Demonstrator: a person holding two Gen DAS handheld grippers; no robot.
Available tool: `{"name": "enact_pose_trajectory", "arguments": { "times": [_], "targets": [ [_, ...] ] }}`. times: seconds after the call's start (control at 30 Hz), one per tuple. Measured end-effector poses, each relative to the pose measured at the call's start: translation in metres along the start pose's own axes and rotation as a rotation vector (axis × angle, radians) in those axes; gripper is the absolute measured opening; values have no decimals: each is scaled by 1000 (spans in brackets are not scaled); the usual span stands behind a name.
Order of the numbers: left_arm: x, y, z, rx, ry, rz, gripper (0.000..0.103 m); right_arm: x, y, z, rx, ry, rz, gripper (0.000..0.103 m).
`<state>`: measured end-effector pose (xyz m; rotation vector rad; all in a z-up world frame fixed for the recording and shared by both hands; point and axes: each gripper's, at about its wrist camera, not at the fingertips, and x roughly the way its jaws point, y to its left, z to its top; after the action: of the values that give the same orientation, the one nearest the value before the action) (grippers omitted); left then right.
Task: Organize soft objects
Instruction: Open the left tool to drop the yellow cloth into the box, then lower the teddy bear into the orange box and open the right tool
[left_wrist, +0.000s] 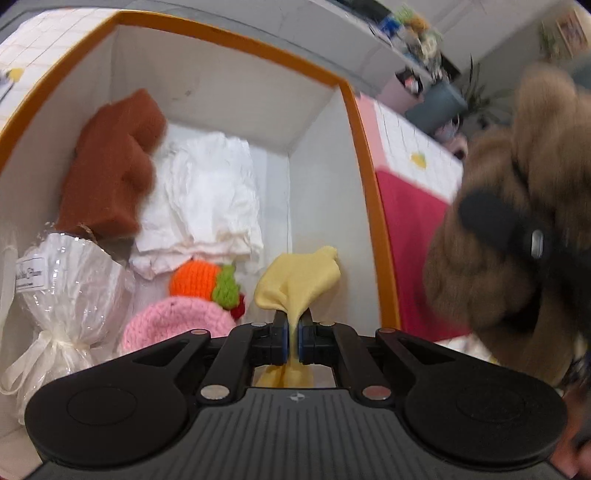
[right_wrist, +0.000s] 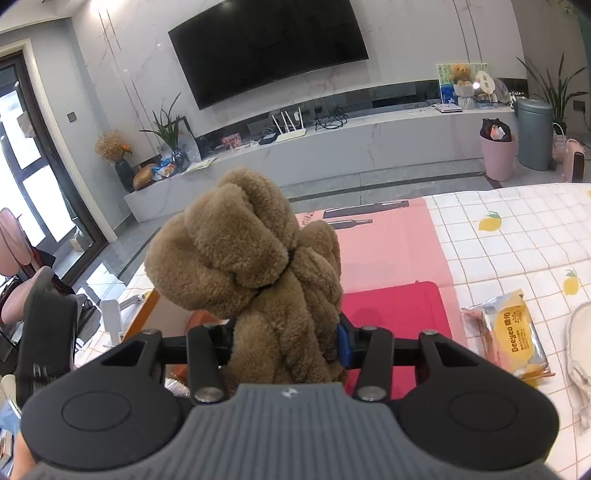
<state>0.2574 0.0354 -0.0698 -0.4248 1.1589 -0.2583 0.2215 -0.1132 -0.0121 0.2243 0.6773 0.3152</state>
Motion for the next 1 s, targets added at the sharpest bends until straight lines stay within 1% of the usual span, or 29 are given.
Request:
{"name": "enact_pose_trajectory", "arguments": {
  "times": [0.07,0.13,0.17,0.2,0.23,0.27,0.3,0.37,0.43,0.47,0.5,0.53,0.63,0.67,0.7,0.77,0.8,0.87,0.93,1.0],
  "targets": [
    [8,-3,-3,29,22,39,5,0,7,-4,-13,1,-14,46],
    [16,-6,-5,52,41,86,10,2,11,-3,-23,-4,-23,46],
    [18,-6,-5,61,58,86,13,3,15,-2,-38,0,-28,46],
    [18,-5,-3,60,75,60,31,4,16,-1,-53,2,-35,46],
    [16,-2,-1,52,82,30,35,5,19,1,-70,2,-44,46],
    [13,2,1,36,85,24,49,6,23,2,-89,3,-54,46],
    [10,4,3,29,89,14,69,7,28,4,-107,4,-67,46],
    [-2,15,-1,27,80,-48,81,10,35,10,-142,8,-83,46],
    [-18,23,-1,24,57,-87,81,16,39,18,-154,25,-83,46],
    [-25,25,-1,31,46,-97,82,19,43,22,-159,37,-80,46],
    [-34,26,-1,56,27,-86,84,24,48,25,-173,52,-79,46],
    [-40,26,0,90,2,-60,84,30,52,29,-186,67,-80,46],
    [-57,20,-3,226,-99,68,84,56,67,36,-209,161,-67,46],
    [-61,19,-4,267,-131,102,84,67,71,38,-212,203,-65,46],
    [-64,20,-5,296,-153,120,84,78,74,38,-217,231,-77,46],
    [-67,25,-4,293,-174,145,84,100,84,37,-282,251,-148,46],
    [-69,29,-3,280,-178,142,84,111,87,37,-316,271,-169,46],
    [-70,39,0,260,-185,125,84,134,88,34,-316,337,-195,46],
    [-68,46,3,244,-177,130,84,155,90,31,-324,405,-216,46],
    [-62,49,4,234,-171,146,84,174,97,23,-415,454,-278,46]
  ]
}}
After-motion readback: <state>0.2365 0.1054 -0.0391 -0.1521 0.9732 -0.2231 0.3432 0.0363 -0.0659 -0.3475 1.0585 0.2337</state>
